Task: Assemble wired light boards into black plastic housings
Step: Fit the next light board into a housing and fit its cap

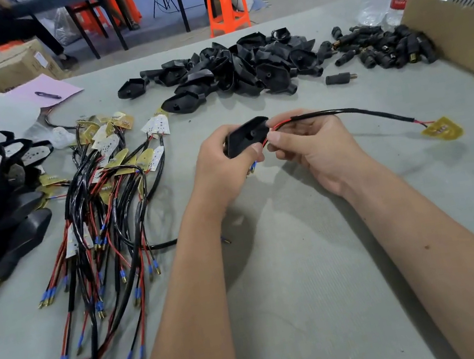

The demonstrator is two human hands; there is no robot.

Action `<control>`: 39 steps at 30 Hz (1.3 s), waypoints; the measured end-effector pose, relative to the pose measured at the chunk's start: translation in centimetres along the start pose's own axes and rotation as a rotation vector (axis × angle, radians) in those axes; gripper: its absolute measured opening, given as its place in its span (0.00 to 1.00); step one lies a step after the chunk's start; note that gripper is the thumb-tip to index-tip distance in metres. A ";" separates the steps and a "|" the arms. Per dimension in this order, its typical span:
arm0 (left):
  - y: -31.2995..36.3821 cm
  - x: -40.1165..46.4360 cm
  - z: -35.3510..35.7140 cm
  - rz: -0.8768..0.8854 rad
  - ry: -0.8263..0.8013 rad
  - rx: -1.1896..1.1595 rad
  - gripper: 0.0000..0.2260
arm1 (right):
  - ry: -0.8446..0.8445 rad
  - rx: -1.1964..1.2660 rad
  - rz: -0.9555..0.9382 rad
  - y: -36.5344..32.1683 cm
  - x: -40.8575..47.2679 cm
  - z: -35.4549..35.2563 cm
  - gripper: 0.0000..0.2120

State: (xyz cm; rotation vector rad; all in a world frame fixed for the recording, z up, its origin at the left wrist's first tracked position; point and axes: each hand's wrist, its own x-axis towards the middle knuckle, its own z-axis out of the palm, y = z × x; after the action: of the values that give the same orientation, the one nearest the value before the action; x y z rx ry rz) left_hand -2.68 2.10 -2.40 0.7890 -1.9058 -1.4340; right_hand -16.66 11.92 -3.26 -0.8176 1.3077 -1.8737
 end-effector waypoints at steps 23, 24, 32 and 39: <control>-1.1 0.2 0.4 -0.107 -0.014 -0.182 0.12 | 0.378 -0.036 -0.086 1.1 0.6 0.5 0.06; -1.1 0.2 0.4 -0.114 -0.008 -0.181 0.13 | 0.396 -0.055 -0.091 1.2 0.6 0.4 0.06; -1.1 0.2 0.8 -0.064 0.065 -0.098 0.12 | 0.185 -0.171 -0.057 0.9 0.1 0.7 0.05; -1.5 0.3 0.9 0.017 0.162 0.039 0.08 | 0.126 -0.224 -0.026 0.9 0.2 0.9 0.07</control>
State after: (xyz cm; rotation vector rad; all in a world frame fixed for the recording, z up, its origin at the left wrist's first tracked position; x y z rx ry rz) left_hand -3.46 2.09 -3.98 0.8783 -1.8171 -1.2855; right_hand -15.88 11.04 -3.81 -0.8434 1.6150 -1.8460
